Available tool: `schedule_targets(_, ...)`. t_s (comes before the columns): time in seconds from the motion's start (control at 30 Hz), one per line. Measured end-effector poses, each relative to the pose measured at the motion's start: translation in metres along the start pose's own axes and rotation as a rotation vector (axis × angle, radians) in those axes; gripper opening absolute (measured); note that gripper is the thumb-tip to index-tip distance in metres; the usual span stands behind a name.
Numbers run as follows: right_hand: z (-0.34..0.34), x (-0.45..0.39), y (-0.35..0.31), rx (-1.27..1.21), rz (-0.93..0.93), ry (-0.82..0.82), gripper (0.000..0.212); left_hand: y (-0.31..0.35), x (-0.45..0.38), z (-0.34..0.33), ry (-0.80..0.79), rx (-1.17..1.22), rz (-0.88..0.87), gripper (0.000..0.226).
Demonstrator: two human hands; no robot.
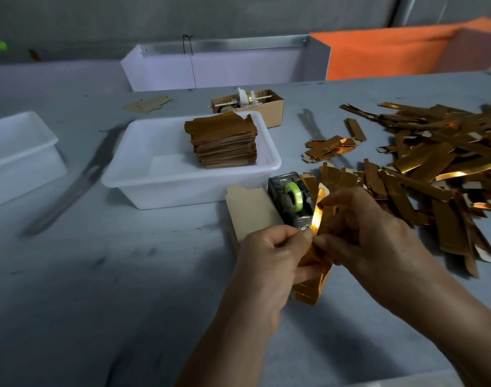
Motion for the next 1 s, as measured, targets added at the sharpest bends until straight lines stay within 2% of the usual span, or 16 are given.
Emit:
schedule_targets(0.23,-0.004,0.004,0.0,0.21,-0.039,0.077,0.033,-0.012,0.005,-0.004,0.138,-0.064,-0.013,0.02)
schedule_targets(0.4,-0.002,0.004,0.004,0.264,-0.099,0.09,0.033,-0.008,0.013,-0.008,0.179,-0.167,-0.127,0.02)
schedule_targets(0.5,-0.003,0.001,0.008,0.271,-0.145,0.042,0.04,-0.007,0.017,-0.006,0.199,-0.203,-0.166,0.019)
schedule_targets(0.6,0.0,-0.002,0.008,0.339,-0.112,0.053,0.054,-0.001,0.019,0.002,0.23,-0.229,-0.224,0.018)
schedule_targets(0.67,-0.001,-0.003,0.011,0.259,-0.099,0.024,0.054,0.001,0.019,0.006,0.23,-0.23,-0.234,0.017)
schedule_targets(0.77,-0.01,-0.001,0.025,-0.18,-0.233,-0.127,0.041,-0.001,0.017,0.01,0.23,-0.189,-0.196,0.015)
schedule_targets(0.83,-0.017,0.001,0.03,-0.398,-0.304,-0.186,0.046,-0.004,0.017,0.009,0.197,-0.147,-0.145,0.014)
schedule_targets(0.9,-0.023,0.003,0.031,-0.416,-0.312,-0.192,0.045,-0.007,0.017,0.006,0.159,-0.079,-0.091,0.014)
schedule_targets(1.0,-0.026,0.003,0.034,-0.446,-0.336,-0.182,0.031,-0.015,0.015,0.007,0.128,0.014,0.01,0.012)
Point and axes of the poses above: each hand's wrist, its own x-axis away from the middle knuckle, its own z-axis out of the back of the hand, y = z × x, the point moved 7 cm from there along -x, towards the middle knuckle, and after that the axes turned 7 degrees about -z, right-handed, at the moved point
